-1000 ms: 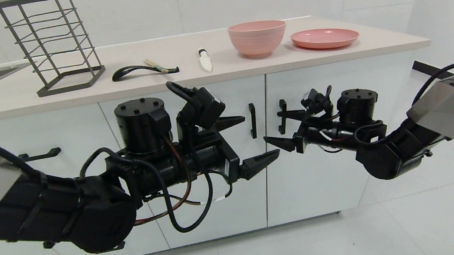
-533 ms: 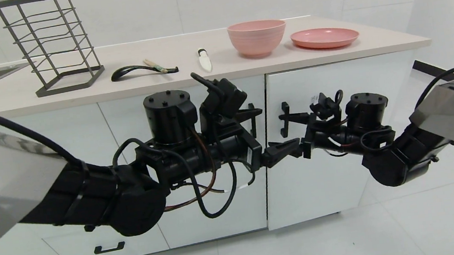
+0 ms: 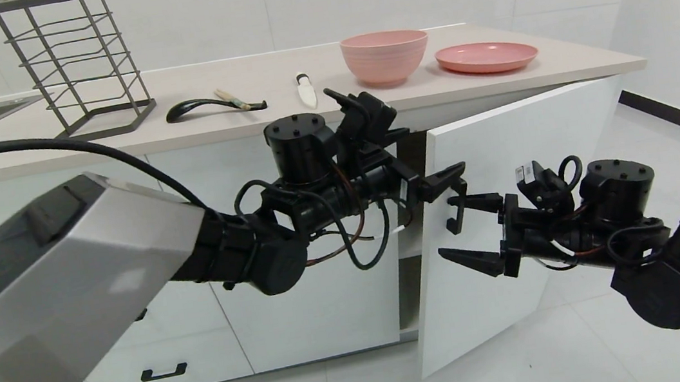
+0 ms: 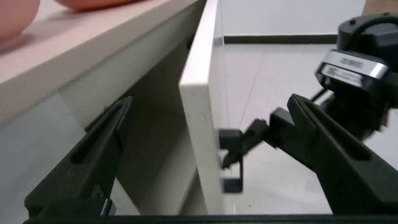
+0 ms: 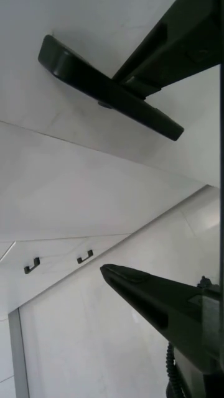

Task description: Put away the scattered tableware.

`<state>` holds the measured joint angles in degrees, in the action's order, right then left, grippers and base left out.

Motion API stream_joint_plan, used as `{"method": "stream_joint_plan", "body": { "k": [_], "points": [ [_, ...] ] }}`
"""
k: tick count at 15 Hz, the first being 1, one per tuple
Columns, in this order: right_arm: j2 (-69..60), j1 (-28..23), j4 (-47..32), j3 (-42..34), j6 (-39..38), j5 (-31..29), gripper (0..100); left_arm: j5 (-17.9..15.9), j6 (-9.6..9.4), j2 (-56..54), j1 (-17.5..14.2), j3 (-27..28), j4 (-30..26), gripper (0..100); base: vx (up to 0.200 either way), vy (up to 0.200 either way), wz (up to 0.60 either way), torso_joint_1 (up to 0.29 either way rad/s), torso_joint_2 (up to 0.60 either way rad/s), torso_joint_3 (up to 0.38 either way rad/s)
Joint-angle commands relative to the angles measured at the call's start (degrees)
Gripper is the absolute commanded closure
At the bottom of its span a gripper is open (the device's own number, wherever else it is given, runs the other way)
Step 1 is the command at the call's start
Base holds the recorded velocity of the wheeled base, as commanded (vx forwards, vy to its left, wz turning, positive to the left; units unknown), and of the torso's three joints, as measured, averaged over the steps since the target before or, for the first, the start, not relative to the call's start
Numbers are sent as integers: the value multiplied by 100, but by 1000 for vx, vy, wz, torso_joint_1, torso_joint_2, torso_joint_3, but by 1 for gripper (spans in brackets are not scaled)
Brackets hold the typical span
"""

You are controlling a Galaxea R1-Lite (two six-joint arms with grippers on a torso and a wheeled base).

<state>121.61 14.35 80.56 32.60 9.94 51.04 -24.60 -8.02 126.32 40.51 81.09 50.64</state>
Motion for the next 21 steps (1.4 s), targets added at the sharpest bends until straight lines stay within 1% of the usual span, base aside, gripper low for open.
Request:
{"method": "stream_joint_plan", "body": {
  "k": [1, 2, 3, 4, 6, 10, 14, 17, 18, 21],
  "points": [
    [-120, -73, -5, -113, 0, -33, 0, -27, 108, 560, 115, 504, 148, 0, 0, 0, 0, 0, 0, 0],
    [-112, -90, -5, -113, 0, -33, 0, -36, 275, 622, 238, 504, 306, 0, 0, 0, 0, 0, 0, 0],
    [-103, -125, -5, -113, 17, -33, 0, -36, 398, 692, 335, 504, 438, 0, 0, 0, 0, 0, 0, 0],
    [-76, -169, -5, -113, 35, -42, 0, -36, 442, 727, 388, 504, 500, 0, 0, 0, 0, 0, 0, 0],
    [-24, -275, 4, -96, 35, -50, 0, -36, 442, 727, 423, 487, 517, 0, 0, 0, 0, 0, 0, 0],
    [55, -697, 30, -52, 52, -59, 0, -45, 442, 719, 423, 487, 517, 0, 0, 0, 0, 0, 0, 0],
    [12, -740, 206, -184, 52, -59, 0, -62, 442, 719, 431, 469, 517, 0, 0, 0, 0, 0, 0, 0],
    [-463, -776, 224, -588, 52, -86, 0, 43, 301, 719, 493, 478, 517, 0, 0, 0, 0, 0, 0, 0],
    [-683, -802, 224, -755, 52, -94, 0, 78, 301, 719, 493, 478, 508, 0, 0, 0, 0, 0, 0, 0],
    [-1773, -811, 215, -1687, 61, -103, 0, 87, 292, 727, 467, 478, 491, 0, 0, 0, 0, 0, 0, 0]
  ]
}}
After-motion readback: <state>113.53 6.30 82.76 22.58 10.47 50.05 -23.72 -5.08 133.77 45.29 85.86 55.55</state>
